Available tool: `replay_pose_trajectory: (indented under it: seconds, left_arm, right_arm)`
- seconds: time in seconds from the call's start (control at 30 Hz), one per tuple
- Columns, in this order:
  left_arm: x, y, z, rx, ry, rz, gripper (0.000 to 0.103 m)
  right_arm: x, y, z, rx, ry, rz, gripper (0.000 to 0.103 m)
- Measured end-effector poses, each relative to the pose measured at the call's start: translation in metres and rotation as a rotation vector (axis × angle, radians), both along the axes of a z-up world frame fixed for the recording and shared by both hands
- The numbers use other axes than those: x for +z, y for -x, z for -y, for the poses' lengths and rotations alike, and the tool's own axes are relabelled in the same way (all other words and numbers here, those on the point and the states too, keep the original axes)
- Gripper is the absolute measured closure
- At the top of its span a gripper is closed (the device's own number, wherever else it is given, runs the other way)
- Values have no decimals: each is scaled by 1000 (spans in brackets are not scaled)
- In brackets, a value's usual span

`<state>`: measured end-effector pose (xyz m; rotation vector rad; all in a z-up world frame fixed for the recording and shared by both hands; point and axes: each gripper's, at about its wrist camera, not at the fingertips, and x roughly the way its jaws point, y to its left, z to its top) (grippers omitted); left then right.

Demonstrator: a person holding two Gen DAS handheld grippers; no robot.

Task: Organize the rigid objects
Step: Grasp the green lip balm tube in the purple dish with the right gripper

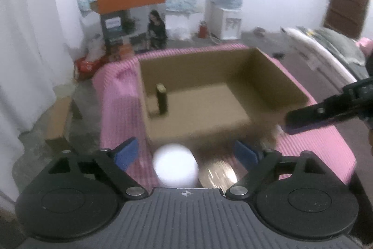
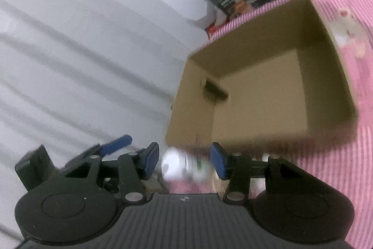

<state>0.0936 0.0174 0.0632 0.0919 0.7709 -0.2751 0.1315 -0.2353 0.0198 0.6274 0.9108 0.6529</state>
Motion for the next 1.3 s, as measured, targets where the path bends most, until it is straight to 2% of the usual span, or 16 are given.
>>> replay_pose_trajectory:
  seconds: [0.17, 0.27, 0.33, 0.4, 0.47, 0.57, 0.8, 0.9, 0.97, 1.07, 1.23, 1.3]
  left_arm:
    - [-32, 31, 12, -36, 62, -66, 14]
    - [-49, 40, 21, -64, 77, -103, 23]
    - [-56, 44, 27, -88, 85, -113, 34]
    - [-61, 45, 29, -112, 114, -129, 37]
    - [-66, 45, 33, -154, 153, -159, 42]
    - [-76, 47, 41, -194, 173, -195, 48]
    - [-92, 36, 48, -221, 164, -252, 54]
    - [-95, 32, 47, -217, 146, -258, 54]
    - [-98, 29, 46, -212, 136, -264, 55]
    - [-105, 30, 49, -206, 118, -257, 59]
    - [-110, 24, 58, -210, 77, -237, 72]
    - [-113, 20, 62, -213, 67, -244, 74]
  right_arm:
    - [-23, 34, -21, 48, 164, 35, 52]
    - [-36, 38, -35, 87, 256, 54, 58]
    - [-45, 33, -44, 112, 290, 55, 61]
    - [-51, 34, -48, 124, 318, 49, 63]
    - [-56, 33, -51, 134, 320, 37, 66]
    - [-71, 25, -55, 133, 313, -1, 66]
    - [-96, 31, -50, 102, 295, -112, 66]
    - [-102, 35, -47, 103, 253, -162, 66]
    - [-101, 38, -46, 104, 238, -167, 66]
    - [-92, 39, -45, 86, 263, -127, 66]
    - [-95, 30, -49, 73, 292, -131, 66]
    - [-98, 27, -53, 77, 301, -142, 66]
